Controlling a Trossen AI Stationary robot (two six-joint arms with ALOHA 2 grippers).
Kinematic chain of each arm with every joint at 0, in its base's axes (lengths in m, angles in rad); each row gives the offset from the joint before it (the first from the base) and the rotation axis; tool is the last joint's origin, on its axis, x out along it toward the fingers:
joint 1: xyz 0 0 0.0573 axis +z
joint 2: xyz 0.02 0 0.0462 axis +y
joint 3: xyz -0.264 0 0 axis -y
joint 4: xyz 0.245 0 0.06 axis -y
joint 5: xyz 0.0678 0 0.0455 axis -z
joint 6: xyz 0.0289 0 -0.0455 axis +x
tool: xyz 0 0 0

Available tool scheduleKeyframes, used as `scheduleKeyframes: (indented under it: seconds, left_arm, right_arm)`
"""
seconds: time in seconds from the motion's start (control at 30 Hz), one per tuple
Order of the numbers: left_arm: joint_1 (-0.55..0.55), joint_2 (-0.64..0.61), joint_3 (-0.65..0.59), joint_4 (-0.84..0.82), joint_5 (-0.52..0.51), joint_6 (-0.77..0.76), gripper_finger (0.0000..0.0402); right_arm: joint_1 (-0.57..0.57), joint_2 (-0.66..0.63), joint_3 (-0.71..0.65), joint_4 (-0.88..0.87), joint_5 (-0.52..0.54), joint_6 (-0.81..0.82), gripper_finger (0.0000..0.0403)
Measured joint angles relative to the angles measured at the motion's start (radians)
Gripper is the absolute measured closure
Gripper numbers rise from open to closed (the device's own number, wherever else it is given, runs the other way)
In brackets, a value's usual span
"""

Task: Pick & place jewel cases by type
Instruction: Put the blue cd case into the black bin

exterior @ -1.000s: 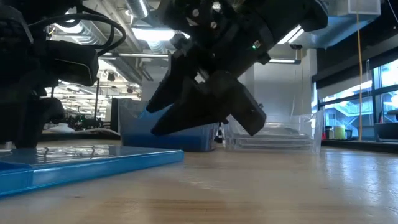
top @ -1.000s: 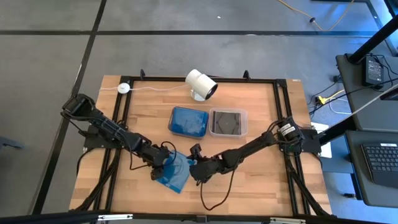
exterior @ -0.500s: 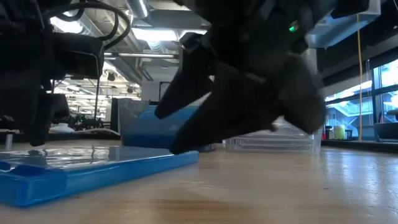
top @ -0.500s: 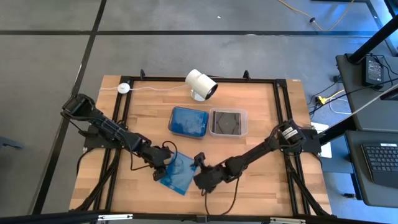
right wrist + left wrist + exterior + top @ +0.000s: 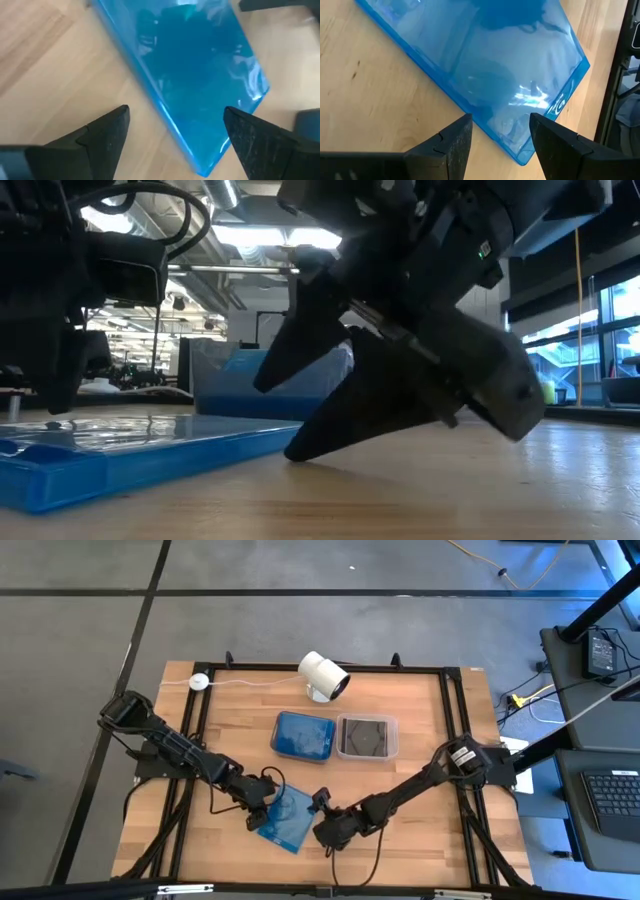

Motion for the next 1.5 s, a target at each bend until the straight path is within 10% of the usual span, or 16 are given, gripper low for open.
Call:
scheduleKeyframes:
  seconds: [0.7,1.5]
  left_arm:
    - [0.0,0.147,0.002,0.263,0.127,-0.035,0.0208]
    - [0.002,0.149,0.001,0.268,0.105,0.001,0.0208]
  right_arm:
    - [0.008,0.02,-0.007,0.082,0.232,-0.212,0.0076]
    - [0.018,0.016,-0.002,0.34,0.174,-0.429,0.0076]
